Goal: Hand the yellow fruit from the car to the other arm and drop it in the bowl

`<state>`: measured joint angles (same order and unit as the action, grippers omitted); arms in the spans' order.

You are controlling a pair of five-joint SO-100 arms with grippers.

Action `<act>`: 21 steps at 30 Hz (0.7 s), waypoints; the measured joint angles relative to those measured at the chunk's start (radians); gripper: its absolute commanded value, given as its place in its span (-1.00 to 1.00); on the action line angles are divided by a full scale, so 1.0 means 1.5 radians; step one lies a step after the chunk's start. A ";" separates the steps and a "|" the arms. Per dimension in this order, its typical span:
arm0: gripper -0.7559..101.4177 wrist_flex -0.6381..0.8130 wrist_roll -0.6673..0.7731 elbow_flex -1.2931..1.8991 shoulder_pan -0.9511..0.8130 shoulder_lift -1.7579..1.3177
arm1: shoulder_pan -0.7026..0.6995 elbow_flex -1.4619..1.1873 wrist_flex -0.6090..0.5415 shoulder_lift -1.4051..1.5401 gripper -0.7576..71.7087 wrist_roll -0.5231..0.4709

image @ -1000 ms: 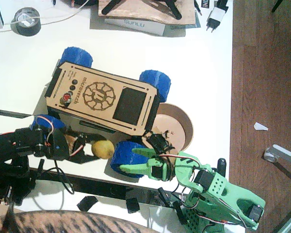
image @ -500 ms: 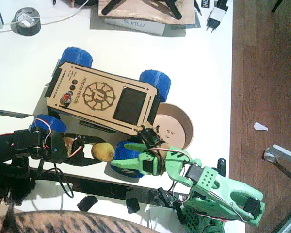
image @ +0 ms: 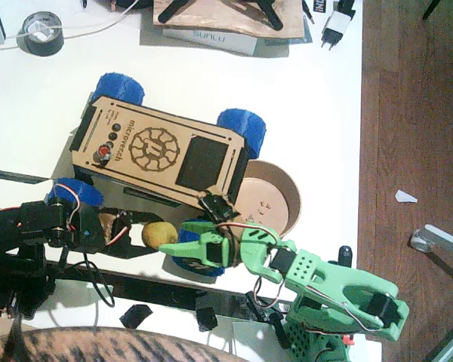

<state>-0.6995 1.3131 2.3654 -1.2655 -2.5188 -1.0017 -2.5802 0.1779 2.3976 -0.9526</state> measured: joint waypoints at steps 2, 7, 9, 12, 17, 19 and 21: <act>-0.99 0.000 0.000 0.000 0.000 0.000 | -0.004 0.003 -0.018 -0.024 0.12 0.018; -0.99 0.000 0.000 0.000 0.000 0.000 | -0.007 0.010 -0.026 -0.046 0.21 0.041; -0.99 0.000 0.000 0.000 0.000 0.000 | -0.007 0.022 -0.028 -0.048 0.21 0.050; -0.99 -0.001 0.000 0.000 0.000 0.000 | -0.009 0.037 -0.035 -0.050 0.21 0.052; -0.99 -0.001 0.000 0.000 0.000 0.000 | -0.009 0.047 -0.043 -0.050 0.21 0.051; -0.99 -0.005 0.000 0.000 0.000 0.000 | -0.009 0.047 -0.050 -0.050 0.21 0.050; -0.99 -0.006 0.000 0.000 0.000 0.000 | -0.009 0.048 -0.057 -0.055 0.21 0.048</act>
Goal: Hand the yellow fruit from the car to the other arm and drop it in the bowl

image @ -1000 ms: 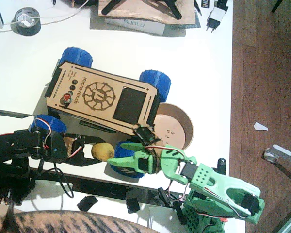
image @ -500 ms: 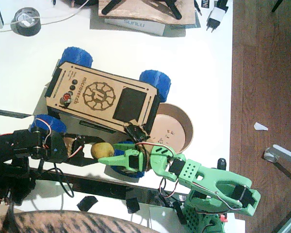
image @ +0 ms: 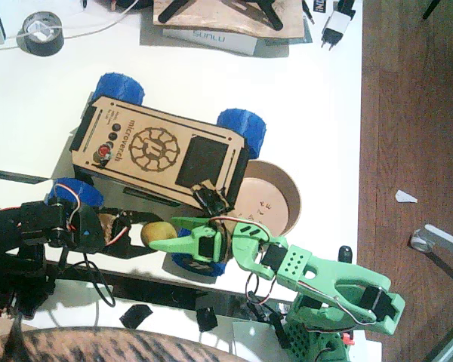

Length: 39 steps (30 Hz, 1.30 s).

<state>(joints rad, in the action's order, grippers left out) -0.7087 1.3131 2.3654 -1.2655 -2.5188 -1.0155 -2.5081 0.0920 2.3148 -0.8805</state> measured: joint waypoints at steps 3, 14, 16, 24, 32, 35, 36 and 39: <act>-0.99 -0.001 0.000 0.000 0.000 0.000 | -0.001 0.008 -0.011 -0.013 0.20 -0.001; -0.99 -0.003 0.000 0.000 0.000 0.000 | -0.001 0.031 -0.063 -0.089 0.22 0.018; -0.99 -0.003 0.000 0.000 0.000 0.000 | -0.001 0.034 -0.072 -0.102 0.22 0.028; -0.99 -0.003 0.000 0.000 0.000 0.000 | -0.015 0.035 -0.081 -0.110 0.22 0.065; -0.99 -0.003 0.000 0.000 0.000 0.000 | -0.018 0.035 -0.073 -0.106 0.23 0.076; -0.99 -0.003 0.000 0.000 0.000 0.000 | -0.018 0.035 -0.062 -0.103 0.25 0.085; -0.99 -0.003 0.000 0.000 0.000 0.000 | -0.018 0.035 -0.060 -0.100 0.25 0.087; -0.99 -0.003 0.000 0.000 0.000 0.000 | -0.018 0.035 -0.052 -0.094 0.26 0.094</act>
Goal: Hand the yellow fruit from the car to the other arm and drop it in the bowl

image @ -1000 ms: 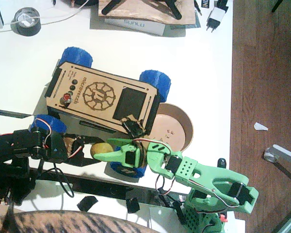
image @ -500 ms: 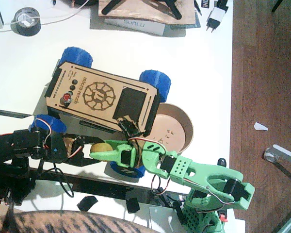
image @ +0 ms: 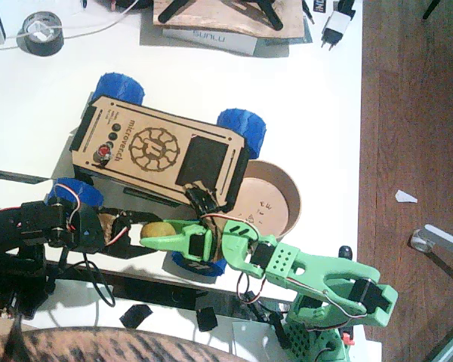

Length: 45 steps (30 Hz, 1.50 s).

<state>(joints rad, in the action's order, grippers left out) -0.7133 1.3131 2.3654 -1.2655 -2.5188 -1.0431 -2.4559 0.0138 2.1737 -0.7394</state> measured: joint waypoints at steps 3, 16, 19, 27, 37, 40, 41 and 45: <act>-0.99 -0.004 0.000 0.000 0.000 0.000 | 0.000 0.000 0.004 0.000 0.25 0.006; -0.99 -0.004 0.000 0.000 0.000 0.000 | -0.002 0.000 0.004 0.000 -0.42 0.001; -0.99 -0.004 0.000 0.000 0.000 0.000 | -0.008 0.001 0.008 0.000 -0.98 -0.080; -0.99 -0.004 0.000 0.000 -0.003 0.000 | -0.017 0.006 0.008 0.002 -0.98 -0.074; -0.11 -0.013 0.000 0.000 -0.004 0.000 | -0.017 0.006 0.008 0.002 -0.98 -0.074; 0.15 -0.015 0.000 0.000 -0.006 0.000 | -0.017 0.007 0.007 0.002 -0.98 -0.074; 0.18 -0.015 0.000 0.000 -0.006 0.000 | -0.017 0.007 0.007 0.002 -0.98 -0.074; 0.22 -0.015 0.000 0.000 -0.006 -0.001 | -0.017 0.006 0.007 0.002 -0.98 -0.074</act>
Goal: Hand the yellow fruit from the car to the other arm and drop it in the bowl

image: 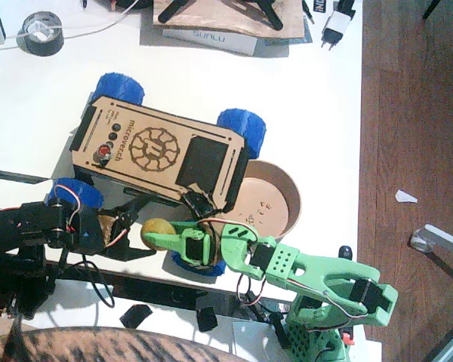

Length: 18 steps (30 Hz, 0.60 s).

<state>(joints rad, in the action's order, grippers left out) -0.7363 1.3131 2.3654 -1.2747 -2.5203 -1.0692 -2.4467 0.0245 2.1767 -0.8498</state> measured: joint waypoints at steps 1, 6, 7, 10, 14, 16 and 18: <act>0.22 0.000 0.000 0.000 0.000 0.000 | 0.000 0.000 0.000 0.000 -0.98 0.000; 0.21 0.000 0.000 0.000 0.000 0.000 | 0.000 0.000 0.000 0.000 -0.98 0.000; 0.21 0.000 0.000 0.000 0.000 0.000 | 0.000 0.000 0.000 0.000 -0.98 0.000; 0.20 -0.002 0.000 0.000 0.000 -0.003 | 0.000 0.000 0.000 0.000 -0.98 -0.001; 0.19 -0.013 0.000 -0.001 0.005 -0.013 | 0.010 0.000 0.000 0.006 -0.98 -0.002; 0.17 -0.031 0.000 -0.001 0.011 -0.019 | 0.021 0.000 0.000 0.016 -0.98 -0.002; 0.15 -0.056 0.000 -0.001 0.033 -0.031 | 0.041 0.000 0.014 0.034 -0.98 0.002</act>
<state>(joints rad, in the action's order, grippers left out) -0.8207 1.3131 2.3639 -1.2257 -2.5663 -1.0078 -2.4467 0.0460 2.2273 -0.8468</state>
